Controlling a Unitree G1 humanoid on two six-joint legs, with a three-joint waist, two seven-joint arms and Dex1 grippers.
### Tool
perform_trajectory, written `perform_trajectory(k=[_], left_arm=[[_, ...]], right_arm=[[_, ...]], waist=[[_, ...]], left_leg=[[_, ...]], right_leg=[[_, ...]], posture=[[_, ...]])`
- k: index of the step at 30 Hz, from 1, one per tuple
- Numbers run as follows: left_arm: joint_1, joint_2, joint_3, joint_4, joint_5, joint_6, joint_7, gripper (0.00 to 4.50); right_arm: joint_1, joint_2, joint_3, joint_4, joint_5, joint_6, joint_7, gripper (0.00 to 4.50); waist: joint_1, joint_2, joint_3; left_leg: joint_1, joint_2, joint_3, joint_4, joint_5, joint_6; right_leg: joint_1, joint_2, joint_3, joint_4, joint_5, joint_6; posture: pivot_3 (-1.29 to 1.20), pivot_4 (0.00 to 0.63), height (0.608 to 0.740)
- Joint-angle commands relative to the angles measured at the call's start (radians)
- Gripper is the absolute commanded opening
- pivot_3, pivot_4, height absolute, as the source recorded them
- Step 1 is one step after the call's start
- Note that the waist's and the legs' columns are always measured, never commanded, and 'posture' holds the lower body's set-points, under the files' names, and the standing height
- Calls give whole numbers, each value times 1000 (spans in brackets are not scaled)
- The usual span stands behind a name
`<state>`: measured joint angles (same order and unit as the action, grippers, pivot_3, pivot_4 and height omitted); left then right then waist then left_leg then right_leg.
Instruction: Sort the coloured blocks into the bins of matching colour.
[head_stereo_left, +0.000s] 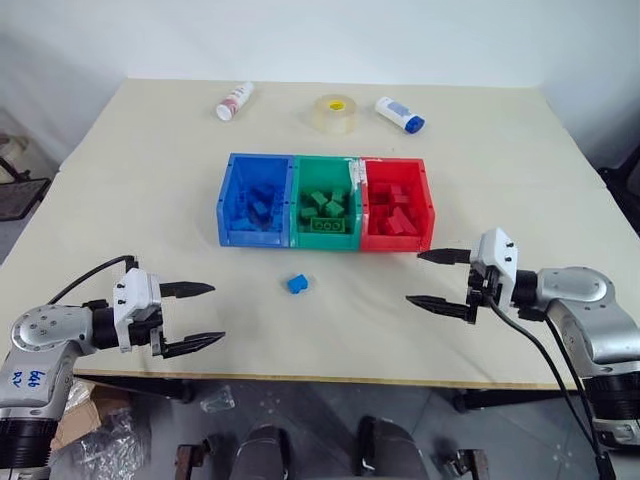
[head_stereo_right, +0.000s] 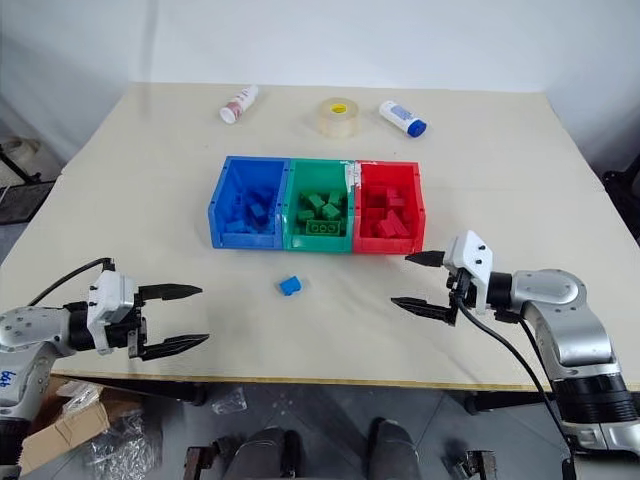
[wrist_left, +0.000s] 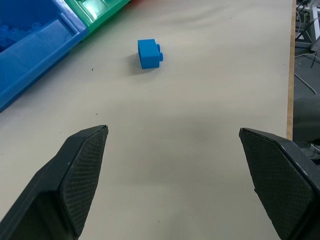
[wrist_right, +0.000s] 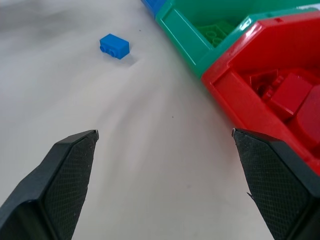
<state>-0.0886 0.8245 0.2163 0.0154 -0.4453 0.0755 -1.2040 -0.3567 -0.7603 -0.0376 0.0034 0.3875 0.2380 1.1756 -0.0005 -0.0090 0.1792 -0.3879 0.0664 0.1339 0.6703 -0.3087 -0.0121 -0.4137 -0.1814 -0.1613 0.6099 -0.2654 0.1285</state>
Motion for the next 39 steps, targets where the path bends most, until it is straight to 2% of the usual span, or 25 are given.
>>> perform_trajectory(k=[1, 5, 10, 13, 16, 22, 23, 28, 34, 39], left_arm=[[-57, -53, -55, -48, 19, 4, 49, 4468], [-142, -162, -165, -23, 98, -15, 122, 4468], [-253, -286, -278, 119, 215, -66, 202, 4468], [-304, -329, -305, 225, 267, -106, 237, 3865], [-333, -344, -323, 285, 282, -121, 227, 2950], [-360, -355, -325, 293, 278, -140, 215, 1047], [-365, -359, -323, 281, 272, -134, 217, 858], [-391, -353, -283, 198, 249, -91, 256, 850], [-429, -301, -181, 98, 201, 40, 331, 850], [-575, -274, -84, 237, 231, 76, 494, 850]], right_arm=[[-18, 8, 2, -6, 4, -15, 7, 4500], [-17, 11, -1, -10, 1, -14, 9, 4500], [4, 8, -15, -33, 6, -8, -3, 4500], [24, 5, -26, -57, 11, 0, -16, 4500], [45, 0, -39, -78, 15, 6, -28, 4500], [64, -3, -51, -97, 17, 12, -38, 4500], [66, -2, -51, -98, 17, 11, -40, 4500], [69, 3, -49, -105, 18, 13, -49, 4500], [71, 4, -49, -107, 19, 10, -50, 4500], [44, 23, -58, -92, 48, 1, -43, 4500]], waist=[[0, 0, 0], [-2, 0, 0], [-1, 0, 0], [-3, 0, 0], [-2, 0, 0], [-2, 0, 0], [-2, 0, 0], [-1, 0, 0], [-2, 0, 0], [-1, 0, 0]], left_leg=[[0, 0, 0, 0, 0, 0], [0, 0, 0, 0, 0, 0], [0, 0, 0, 1, 0, 0], [0, 0, 0, 1, 0, 0], [0, 0, 1, 1, 0, 0], [0, 0, 0, 3, 0, 0], [0, 0, 0, 3, 0, 0], [-1, 0, 0, 4, 0, 0], [-1, 0, -1, 4, 0, 0], [-1, 0, -1, 5, 0, 0]], right_leg=[[0, 0, 0, 0, 0, 0], [0, 0, 0, 1, 0, 0], [0, 0, 0, 1, 0, 0], [0, 0, 0, 0, 0, 0], [0, 0, 0, 0, 0, 0], [1, 0, 0, 1, 0, 0], [1, 0, 0, 1, 0, 0], [1, 0, 0, 1, 0, 1], [0, 0, 0, 1, 0, 1], [1, 0, 0, 1, 0, 1]], posture=[[0, 150, 740], [0, 150, 740], [0, 150, 740], [0, 150, 740], [0, 150, 740], [0, 150, 740], [0, 150, 740], [0, 150, 740], [0, 150, 740], [0, 150, 740]])
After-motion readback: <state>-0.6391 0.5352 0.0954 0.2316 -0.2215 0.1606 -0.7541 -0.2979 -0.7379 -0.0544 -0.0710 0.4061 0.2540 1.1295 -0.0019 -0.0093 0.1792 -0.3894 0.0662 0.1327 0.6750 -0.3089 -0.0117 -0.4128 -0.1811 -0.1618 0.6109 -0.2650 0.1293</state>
